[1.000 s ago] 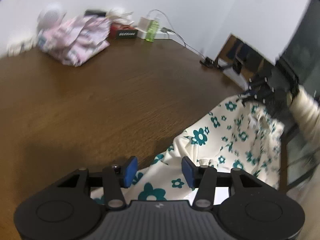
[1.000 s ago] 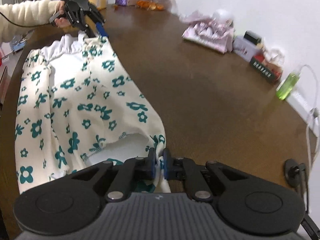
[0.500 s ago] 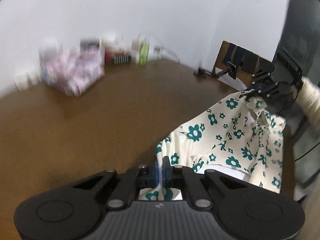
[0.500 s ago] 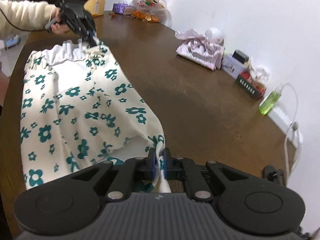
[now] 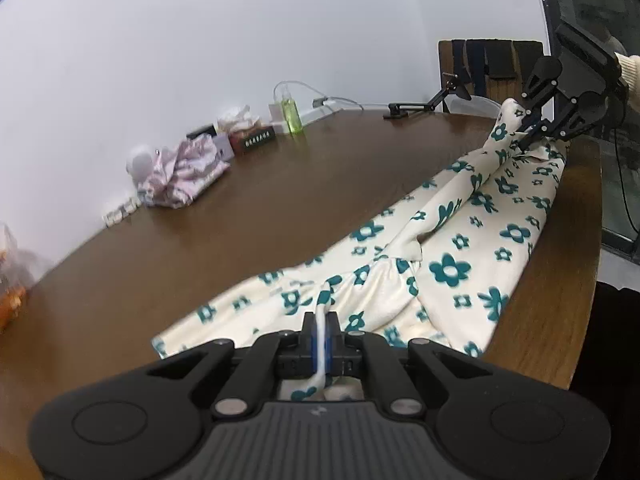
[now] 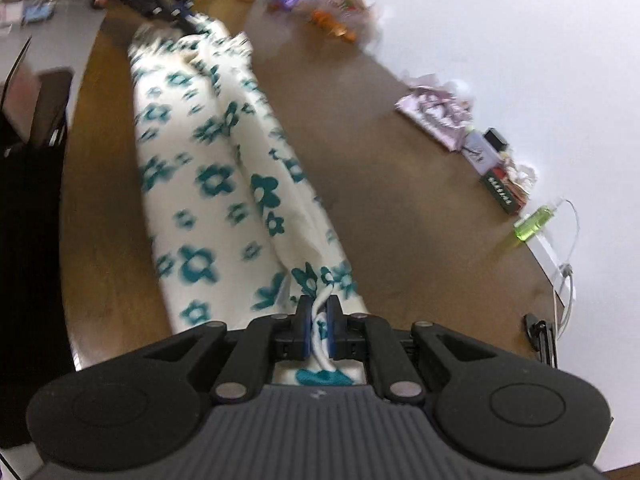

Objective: Fold clothes

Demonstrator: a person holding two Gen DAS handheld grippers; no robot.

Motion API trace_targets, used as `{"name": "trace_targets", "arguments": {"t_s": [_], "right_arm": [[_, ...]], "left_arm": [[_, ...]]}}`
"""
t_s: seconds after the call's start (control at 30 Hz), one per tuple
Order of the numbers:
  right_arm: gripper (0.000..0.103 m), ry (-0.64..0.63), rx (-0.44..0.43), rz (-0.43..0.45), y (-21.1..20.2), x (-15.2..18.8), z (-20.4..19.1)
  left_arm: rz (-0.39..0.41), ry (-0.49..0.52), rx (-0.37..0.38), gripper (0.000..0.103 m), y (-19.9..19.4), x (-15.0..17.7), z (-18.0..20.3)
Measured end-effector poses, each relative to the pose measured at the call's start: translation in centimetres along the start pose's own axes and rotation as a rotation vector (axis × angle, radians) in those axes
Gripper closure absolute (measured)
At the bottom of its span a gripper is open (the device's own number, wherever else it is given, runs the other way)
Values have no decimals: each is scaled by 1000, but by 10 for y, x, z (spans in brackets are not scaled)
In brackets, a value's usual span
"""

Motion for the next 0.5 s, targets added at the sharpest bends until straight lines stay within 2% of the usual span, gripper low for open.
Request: {"name": "trace_targets", "arguments": {"t_s": [0.07, 0.13, 0.23, 0.27, 0.33, 0.37, 0.4, 0.43, 0.47, 0.5], "right_arm": [[97, 11, 0, -15, 0, 4, -3], [97, 23, 1, -29, -2, 7, -4], [96, 16, 2, -44, -3, 9, -9], [93, 5, 6, -46, -4, 8, -9], [89, -16, 12, -51, -6, 7, -11], [81, -27, 15, -54, -7, 6, -11], [68, -1, -10, -50, -13, 2, -6], [62, 27, -42, -42, -20, -2, 0], [52, 47, -54, -19, -25, -7, 4], [45, 66, -66, 5, -30, -13, 9]], "left_arm": [[19, -18, 5, 101, -5, 4, 2], [10, -35, 1, 100, -3, 8, 2], [-20, -28, 1, 93, -5, 15, 1], [-22, -22, 2, 93, -9, 16, 1], [20, -56, 22, 89, -30, 10, -6], [28, -77, 22, 81, -39, 5, -9], [37, -96, 22, 73, -48, 0, -12], [53, -66, 12, 70, -56, -7, -8], [69, -36, 4, 61, -63, -15, -4], [83, -4, 32, 52, -61, -23, 1]]}}
Point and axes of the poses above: each gripper's, at about its wrist camera, not at the fingertips, and y roughly the way its jaws point, z to its right, x to its underside, the point moved 5 cm from there along y, roughly the way its jaws point, and after that the axes turned 14 degrees about x, right-handed, at the moved point
